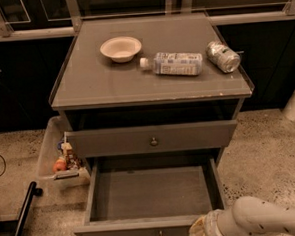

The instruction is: Close middle drawer

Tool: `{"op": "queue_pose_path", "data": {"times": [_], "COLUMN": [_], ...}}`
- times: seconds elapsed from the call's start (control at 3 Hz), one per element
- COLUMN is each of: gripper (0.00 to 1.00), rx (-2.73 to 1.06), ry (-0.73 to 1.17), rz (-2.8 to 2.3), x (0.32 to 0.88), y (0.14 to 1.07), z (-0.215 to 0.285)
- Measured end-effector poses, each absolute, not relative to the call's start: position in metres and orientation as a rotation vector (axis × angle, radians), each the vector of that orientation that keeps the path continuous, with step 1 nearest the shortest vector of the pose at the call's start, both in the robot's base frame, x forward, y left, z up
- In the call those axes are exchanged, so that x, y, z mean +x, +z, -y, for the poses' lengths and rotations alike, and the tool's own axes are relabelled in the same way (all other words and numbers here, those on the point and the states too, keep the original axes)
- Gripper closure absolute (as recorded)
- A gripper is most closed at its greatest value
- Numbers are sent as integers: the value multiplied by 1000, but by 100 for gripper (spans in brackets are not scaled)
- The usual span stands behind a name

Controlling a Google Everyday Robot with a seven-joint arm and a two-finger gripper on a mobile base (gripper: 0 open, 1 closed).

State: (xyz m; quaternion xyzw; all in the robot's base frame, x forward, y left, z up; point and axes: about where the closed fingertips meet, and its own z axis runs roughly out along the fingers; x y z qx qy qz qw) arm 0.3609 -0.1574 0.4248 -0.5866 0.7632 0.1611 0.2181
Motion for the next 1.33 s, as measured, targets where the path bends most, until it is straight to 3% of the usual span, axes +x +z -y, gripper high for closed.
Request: {"op": "queue_pose_path", "data": {"times": [0.33, 1.33], "gripper": [100, 34], "rx": [-1646, -1639], "ry": [390, 378], "rz": [-2065, -2063], "x": [364, 367], "y": [406, 406], "z": [152, 152]}}
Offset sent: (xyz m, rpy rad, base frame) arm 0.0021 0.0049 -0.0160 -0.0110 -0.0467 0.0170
